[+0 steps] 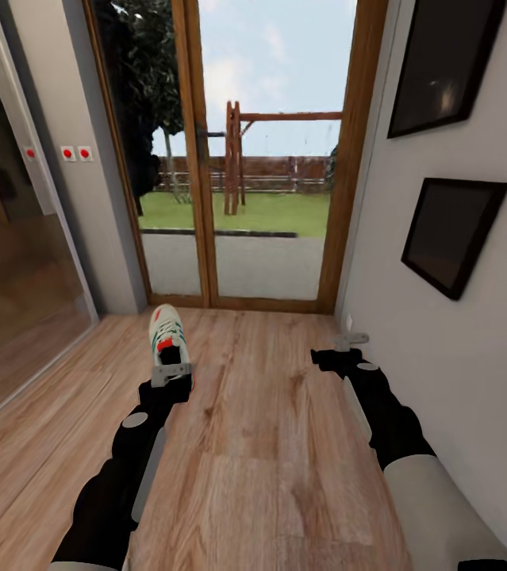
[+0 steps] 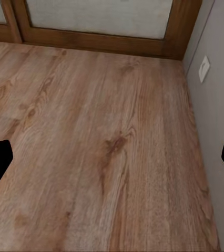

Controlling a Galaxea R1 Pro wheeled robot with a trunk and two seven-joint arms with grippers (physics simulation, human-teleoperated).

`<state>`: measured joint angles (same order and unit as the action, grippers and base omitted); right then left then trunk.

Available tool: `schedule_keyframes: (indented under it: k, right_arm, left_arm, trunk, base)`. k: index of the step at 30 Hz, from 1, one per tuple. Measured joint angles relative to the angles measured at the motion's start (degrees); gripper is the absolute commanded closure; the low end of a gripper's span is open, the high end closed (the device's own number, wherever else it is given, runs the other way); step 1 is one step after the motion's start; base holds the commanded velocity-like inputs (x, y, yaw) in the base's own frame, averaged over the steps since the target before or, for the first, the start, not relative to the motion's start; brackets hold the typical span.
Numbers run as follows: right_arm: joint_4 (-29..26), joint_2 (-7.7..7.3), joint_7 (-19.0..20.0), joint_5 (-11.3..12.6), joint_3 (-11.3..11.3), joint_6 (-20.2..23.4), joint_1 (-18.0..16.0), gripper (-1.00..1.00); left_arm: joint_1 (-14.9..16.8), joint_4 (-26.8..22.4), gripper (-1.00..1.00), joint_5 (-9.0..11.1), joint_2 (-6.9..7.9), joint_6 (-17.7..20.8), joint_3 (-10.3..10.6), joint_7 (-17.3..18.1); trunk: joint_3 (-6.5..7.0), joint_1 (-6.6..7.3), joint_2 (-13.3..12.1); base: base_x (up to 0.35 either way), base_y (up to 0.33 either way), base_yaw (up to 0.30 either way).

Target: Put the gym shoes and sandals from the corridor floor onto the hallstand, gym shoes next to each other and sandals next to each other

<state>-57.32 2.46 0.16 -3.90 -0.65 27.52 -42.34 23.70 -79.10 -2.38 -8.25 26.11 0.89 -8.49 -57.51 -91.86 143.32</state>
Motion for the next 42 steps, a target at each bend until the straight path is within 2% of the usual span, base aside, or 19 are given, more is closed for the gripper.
schedule_keyframes:
  k: [25,42]
  right_arm:
    - [0.0,0.0,0.0,0.0,0.0,0.0,0.0,-1.0]
    - [0.0,0.0,0.0,0.0,0.0,0.0,0.0,-1.0]
  left_arm:
    - [0.0,0.0,1.0,0.0,0.01,0.0,0.0,0.0]
    - [0.0,0.0,1.0,0.0,0.03,0.0,0.0,0.0]
  trunk:
    - [0.0,0.0,0.0]
    - [0.0,0.0,0.0]
  base:
    - [0.333,-0.112,0.0]
    - [0.347,-0.014,0.0]
